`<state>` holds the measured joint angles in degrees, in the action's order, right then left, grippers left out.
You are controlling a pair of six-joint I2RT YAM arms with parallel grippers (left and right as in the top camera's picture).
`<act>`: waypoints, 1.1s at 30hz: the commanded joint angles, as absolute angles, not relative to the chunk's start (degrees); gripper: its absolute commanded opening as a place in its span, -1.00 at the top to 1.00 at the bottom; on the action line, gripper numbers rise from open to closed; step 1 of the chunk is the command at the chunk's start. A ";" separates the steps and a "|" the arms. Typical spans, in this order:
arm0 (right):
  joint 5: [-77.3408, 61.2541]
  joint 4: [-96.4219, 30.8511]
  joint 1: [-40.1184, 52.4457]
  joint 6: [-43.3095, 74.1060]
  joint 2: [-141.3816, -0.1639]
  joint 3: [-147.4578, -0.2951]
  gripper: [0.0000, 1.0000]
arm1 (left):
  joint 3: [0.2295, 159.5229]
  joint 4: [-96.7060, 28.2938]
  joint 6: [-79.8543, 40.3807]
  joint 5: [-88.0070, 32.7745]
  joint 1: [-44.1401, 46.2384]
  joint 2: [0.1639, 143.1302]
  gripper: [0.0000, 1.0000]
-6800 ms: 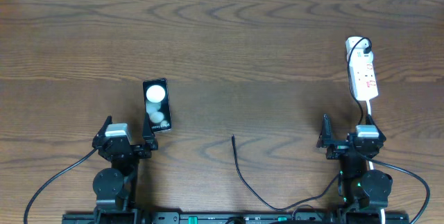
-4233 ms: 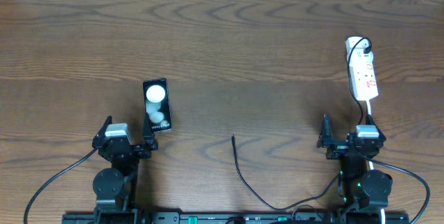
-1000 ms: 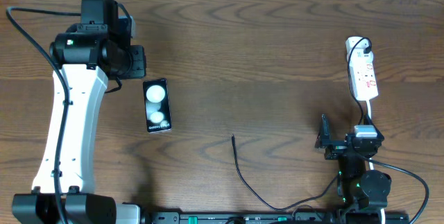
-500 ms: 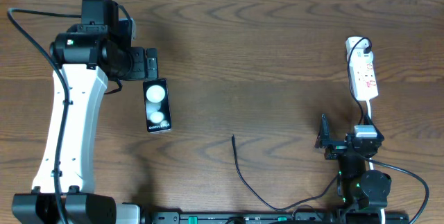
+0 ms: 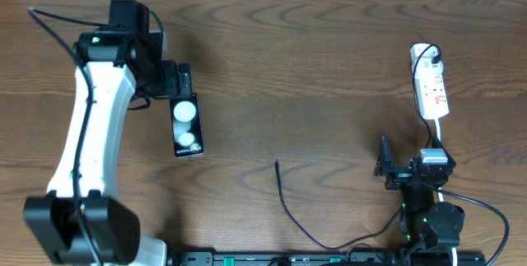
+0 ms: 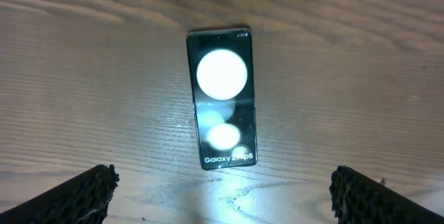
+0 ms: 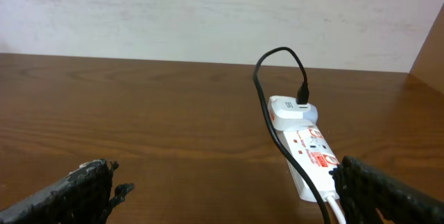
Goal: Plug charger to phone and switch on socket
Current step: 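Lower the open left gripper down over the phone's top end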
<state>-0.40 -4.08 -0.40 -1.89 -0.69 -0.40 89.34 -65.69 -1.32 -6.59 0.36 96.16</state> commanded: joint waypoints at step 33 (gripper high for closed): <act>-0.14 -4.34 0.25 -1.30 -0.32 -0.34 -0.99 | 79.20 -57.71 -1.13 -6.90 0.08 108.88 -1.00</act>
